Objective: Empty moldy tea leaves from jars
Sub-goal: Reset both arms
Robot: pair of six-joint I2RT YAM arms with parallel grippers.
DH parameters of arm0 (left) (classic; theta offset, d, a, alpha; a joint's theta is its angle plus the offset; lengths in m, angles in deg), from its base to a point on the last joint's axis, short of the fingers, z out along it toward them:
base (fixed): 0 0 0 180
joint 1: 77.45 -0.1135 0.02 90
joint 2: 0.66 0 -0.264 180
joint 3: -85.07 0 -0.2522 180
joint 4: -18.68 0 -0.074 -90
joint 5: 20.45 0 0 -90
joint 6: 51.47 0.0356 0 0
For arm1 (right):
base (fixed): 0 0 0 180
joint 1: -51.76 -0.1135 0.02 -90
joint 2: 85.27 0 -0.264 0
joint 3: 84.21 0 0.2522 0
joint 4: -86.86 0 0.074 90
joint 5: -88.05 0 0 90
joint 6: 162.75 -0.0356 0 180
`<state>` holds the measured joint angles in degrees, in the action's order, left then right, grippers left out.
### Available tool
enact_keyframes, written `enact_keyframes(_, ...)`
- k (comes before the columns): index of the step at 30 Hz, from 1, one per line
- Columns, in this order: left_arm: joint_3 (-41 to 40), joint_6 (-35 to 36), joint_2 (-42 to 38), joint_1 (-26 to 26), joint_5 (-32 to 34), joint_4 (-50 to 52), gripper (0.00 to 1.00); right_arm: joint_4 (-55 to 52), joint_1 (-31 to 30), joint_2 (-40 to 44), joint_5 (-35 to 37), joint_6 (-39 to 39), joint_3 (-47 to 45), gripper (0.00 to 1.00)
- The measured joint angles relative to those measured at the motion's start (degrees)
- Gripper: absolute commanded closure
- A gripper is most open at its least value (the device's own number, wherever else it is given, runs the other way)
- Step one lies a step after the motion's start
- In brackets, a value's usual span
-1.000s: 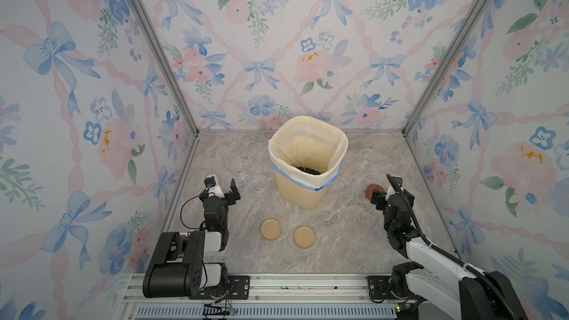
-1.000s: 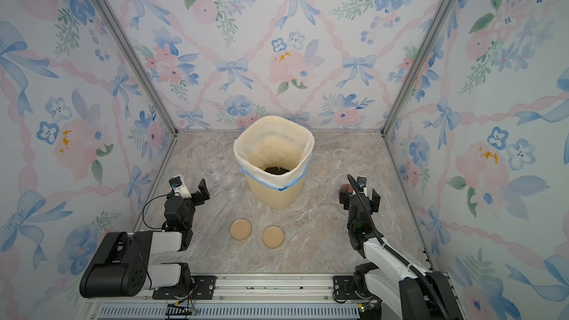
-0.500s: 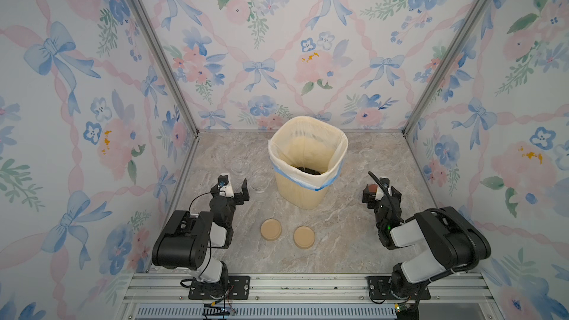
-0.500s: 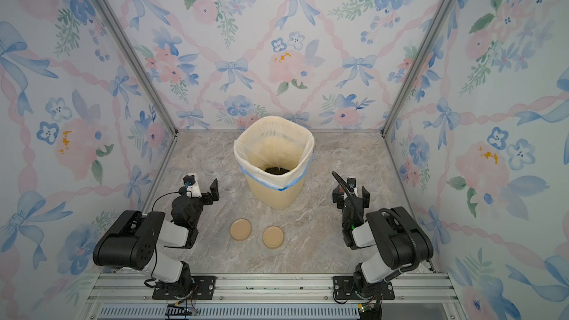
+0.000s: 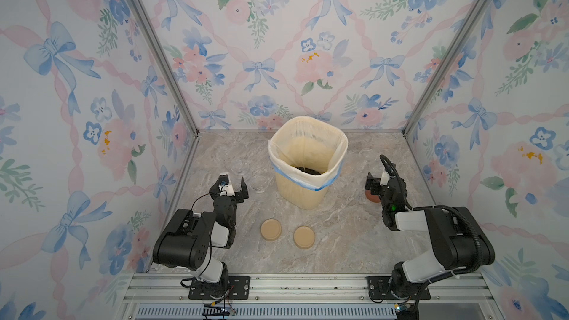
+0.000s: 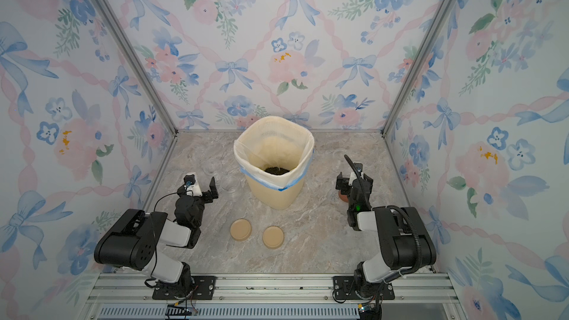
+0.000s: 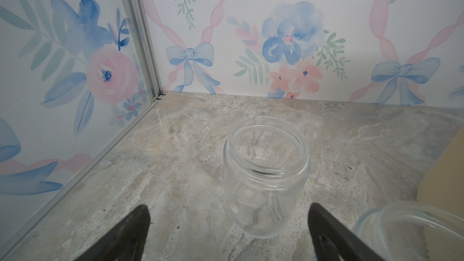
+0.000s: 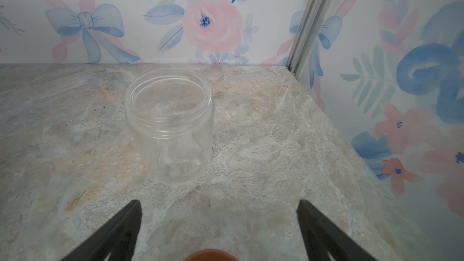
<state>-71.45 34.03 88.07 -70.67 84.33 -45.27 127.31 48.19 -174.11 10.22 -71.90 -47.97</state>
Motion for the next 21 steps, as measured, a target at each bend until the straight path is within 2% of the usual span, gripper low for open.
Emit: enact_keyframes(21, 0.2, 0.46, 0.0, 0.44, 0.66, 0.02, 0.02, -0.96, 0.0, 0.0, -0.66, -0.42, 0.0, 0.03)
